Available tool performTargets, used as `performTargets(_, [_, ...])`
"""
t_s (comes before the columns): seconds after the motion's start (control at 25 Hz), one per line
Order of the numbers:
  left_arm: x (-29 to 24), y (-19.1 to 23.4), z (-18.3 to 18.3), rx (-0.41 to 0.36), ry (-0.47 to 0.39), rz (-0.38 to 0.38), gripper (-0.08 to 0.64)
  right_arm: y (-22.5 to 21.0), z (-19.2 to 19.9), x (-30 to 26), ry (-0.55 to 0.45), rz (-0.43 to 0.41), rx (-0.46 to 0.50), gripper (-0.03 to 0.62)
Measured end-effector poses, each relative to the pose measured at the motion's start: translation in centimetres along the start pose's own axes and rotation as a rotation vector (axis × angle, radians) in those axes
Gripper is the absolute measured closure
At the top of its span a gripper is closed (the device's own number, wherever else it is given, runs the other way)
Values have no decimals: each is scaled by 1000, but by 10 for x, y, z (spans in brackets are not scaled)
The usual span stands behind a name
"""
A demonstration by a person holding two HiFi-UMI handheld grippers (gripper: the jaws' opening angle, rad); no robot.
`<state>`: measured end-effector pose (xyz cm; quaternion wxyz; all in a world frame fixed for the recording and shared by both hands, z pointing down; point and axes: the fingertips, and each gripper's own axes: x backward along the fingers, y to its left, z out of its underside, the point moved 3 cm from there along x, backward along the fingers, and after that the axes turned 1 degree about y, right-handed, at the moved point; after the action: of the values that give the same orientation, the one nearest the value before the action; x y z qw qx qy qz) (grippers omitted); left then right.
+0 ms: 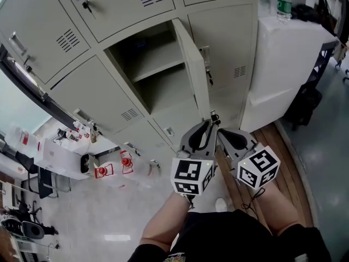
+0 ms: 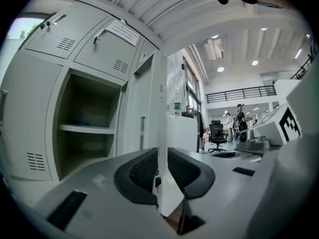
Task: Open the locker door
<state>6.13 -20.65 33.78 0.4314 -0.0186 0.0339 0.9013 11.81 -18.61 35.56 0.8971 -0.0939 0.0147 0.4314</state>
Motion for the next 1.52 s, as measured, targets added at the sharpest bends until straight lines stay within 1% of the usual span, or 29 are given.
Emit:
performTargets(0.2, [13,-1,7,-3,9,-9,492,7,5,0,9,-18,-6,538])
performTargets(0.52, [55,23,12,6,4,-67,492,40,11,-15,24,-53,4,538])
performTargets(0.76, [106,51,18,25,7,-113,492,84,18,-30,42,-67,3,538])
performTargets(1.0, [161,73,33,50,16,-162,532,130,35,-35,61,-76,0,538])
performTargets(1.2, [197,80,49,69,33,-156,543,160,47,-33,67,-59,-6,538])
performTargets(1.52, [240,76,59,31,37,-146,541,190,57,-19,58,-19,7,538])
